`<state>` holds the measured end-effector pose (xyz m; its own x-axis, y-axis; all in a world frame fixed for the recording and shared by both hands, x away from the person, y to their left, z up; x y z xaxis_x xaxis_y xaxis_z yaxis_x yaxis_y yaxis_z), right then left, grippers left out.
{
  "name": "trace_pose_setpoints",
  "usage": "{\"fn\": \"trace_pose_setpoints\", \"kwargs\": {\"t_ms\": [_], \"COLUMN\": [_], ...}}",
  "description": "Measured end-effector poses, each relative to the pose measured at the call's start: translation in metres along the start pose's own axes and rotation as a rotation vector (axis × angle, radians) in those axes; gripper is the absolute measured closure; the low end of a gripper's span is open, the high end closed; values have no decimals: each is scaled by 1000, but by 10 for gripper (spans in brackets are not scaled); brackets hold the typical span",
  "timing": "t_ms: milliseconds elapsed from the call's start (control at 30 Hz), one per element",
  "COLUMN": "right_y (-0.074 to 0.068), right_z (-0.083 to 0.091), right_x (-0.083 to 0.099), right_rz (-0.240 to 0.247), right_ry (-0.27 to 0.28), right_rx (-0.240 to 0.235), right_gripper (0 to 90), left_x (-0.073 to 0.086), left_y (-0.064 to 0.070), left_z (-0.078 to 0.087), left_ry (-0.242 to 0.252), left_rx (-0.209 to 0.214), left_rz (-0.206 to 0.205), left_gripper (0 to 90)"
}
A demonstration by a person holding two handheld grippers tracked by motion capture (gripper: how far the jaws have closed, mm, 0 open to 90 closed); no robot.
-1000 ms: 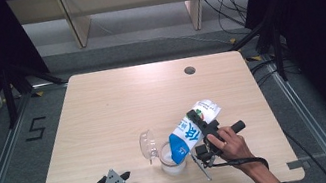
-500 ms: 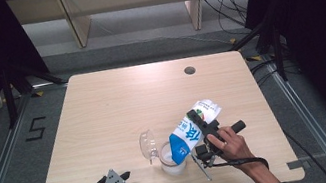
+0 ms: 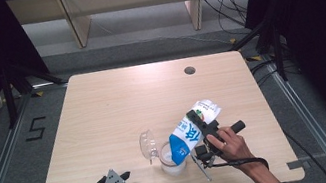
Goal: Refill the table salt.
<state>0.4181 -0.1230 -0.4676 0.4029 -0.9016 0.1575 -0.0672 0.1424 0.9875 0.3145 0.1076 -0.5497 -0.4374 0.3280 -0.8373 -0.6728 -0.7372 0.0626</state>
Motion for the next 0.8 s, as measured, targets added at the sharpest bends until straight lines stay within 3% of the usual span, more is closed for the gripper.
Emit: {"fn": "trace_pose_setpoints", "kwargs": {"t_ms": [133, 167, 200, 233, 400, 433, 467, 800], "right_y": [-1, 2, 0, 2, 3, 1, 3, 4], "right_z": [0, 0, 0, 0, 0, 0, 0, 0], "right_x": [0, -1, 0, -1, -1, 0, -1, -1], "right_rz": [6, 27, 7, 28, 32, 8, 31, 32], "right_ry": [-1, 2, -5, 4, 3, -1, 4, -1], "right_rx": [-8, -5, -9, -5, -3, -7, -4, 1], "right_gripper": [663, 663, 664, 664, 667, 668, 669, 675], "left_x": [0, 0, 0, 0, 0, 0, 0, 0], "left_y": [0, 0, 0, 0, 0, 0, 0, 0], "left_z": [0, 0, 0, 0, 0, 0, 0, 0], "left_ry": [5, 5, 1, 2, 5, 5, 5, 0], "left_rx": [-1, -1, 0, -1, -1, -1, 0, 0], "left_rz": [7, 8, 0, 1, 8, 7, 7, 2], "left_gripper": [222, 222, 222, 222, 222, 222, 222, 222]}}
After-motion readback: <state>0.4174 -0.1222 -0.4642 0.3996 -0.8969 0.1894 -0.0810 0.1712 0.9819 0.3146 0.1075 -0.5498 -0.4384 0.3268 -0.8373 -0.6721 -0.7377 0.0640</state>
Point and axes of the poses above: each handheld gripper's, and its own axes: z roughly backward along the jaws, x roughly out of its underside, y roughly to its right, the point moved 8 cm from there along -z, roughly forward along the jaws, and after that the axes turned 3 degrees about -x, right-handed, at the moved point
